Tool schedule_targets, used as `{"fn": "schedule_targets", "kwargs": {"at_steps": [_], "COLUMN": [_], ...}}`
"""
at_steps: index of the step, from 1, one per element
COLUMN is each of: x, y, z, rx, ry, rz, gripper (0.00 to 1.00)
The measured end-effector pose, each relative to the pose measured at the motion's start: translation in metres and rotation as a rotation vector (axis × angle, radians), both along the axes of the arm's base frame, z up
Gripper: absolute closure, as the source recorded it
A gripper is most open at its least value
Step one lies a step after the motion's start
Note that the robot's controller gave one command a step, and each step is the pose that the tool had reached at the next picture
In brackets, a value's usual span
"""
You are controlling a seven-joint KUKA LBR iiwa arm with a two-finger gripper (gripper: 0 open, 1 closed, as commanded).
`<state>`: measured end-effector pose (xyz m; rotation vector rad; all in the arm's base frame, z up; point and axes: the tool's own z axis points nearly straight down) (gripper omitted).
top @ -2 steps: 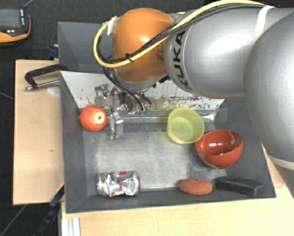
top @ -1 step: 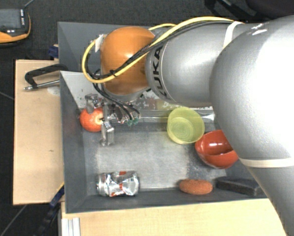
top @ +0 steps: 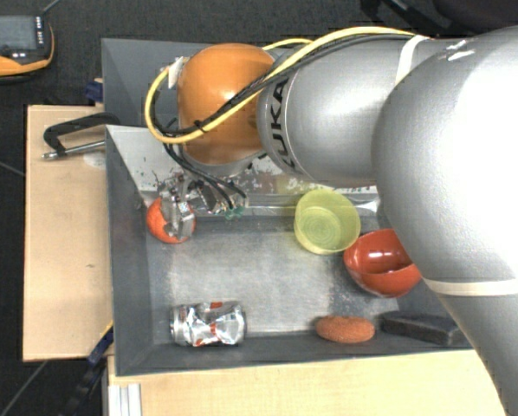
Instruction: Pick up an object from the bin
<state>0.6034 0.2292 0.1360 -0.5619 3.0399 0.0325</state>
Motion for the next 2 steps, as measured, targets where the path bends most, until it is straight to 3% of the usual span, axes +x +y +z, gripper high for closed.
{"fn": "schedule_targets", "kwargs": {"at_steps": [1,2], "x": [-0.0185,-0.0195], "y": [0.0033,0.0026], "z": [0.0959,0.0902], "rx": [0.011,0.007], "ry": [-0.012,-0.004], "rz": [-0.064,-0.063], "gripper": [1.0,1.0]}}
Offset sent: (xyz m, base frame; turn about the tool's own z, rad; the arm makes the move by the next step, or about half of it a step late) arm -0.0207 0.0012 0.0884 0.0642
